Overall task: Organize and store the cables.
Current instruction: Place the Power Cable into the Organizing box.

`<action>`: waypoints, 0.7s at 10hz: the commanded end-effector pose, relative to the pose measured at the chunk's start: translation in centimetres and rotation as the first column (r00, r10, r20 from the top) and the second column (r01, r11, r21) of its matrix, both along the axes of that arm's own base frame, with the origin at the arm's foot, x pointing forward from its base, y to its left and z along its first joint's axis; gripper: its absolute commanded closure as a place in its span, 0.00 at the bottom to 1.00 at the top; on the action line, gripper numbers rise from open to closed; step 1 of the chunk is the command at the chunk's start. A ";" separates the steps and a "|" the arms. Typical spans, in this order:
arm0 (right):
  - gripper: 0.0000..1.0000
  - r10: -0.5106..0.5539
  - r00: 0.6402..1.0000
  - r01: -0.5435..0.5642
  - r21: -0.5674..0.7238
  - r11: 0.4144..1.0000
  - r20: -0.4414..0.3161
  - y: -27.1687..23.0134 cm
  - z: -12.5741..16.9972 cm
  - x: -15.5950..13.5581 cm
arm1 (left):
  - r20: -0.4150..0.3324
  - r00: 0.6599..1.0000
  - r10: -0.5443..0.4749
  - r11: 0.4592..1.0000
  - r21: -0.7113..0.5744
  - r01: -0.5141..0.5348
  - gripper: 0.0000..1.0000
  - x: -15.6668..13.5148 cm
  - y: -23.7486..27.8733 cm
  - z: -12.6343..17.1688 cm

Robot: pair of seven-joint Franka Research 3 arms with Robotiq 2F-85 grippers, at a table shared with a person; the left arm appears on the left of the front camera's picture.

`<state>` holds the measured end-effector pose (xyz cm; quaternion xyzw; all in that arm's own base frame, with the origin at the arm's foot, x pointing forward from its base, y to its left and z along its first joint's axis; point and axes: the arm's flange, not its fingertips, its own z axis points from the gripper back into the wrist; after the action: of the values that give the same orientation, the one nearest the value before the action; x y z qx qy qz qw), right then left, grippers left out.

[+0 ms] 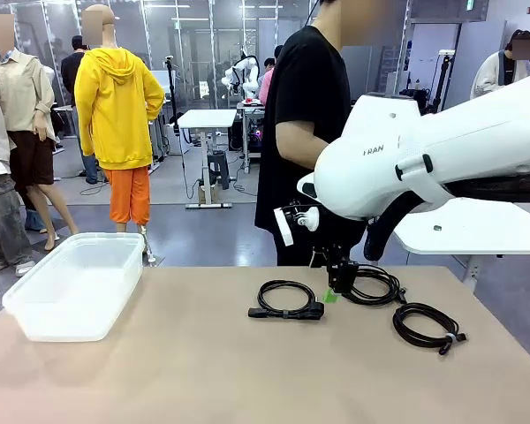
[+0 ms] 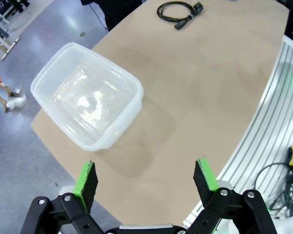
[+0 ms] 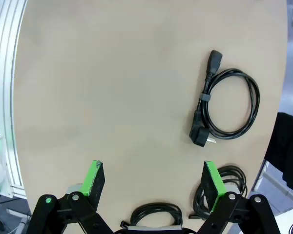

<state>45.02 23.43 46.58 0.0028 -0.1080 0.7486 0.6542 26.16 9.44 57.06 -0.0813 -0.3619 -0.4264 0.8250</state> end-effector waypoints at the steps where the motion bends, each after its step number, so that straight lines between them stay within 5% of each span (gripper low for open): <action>1: 0.00 0.009 1.000 -0.009 0.019 1.000 0.002 0.0 0.0 0.1 | 0.008 1.000 0.002 1.000 -0.004 -0.002 0.00 0.0 0.0 0.2; 7: 0.00 -0.032 0.999 0.032 0.036 0.999 0.009 0.9 -1.2 1.1 | 0.008 1.000 0.002 1.000 -0.004 -0.002 0.00 0.0 0.0 0.2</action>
<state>45.20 23.55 46.36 0.0054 -0.1118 0.7460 0.6565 26.16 9.44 57.06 -0.0813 -0.3620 -0.4264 0.8249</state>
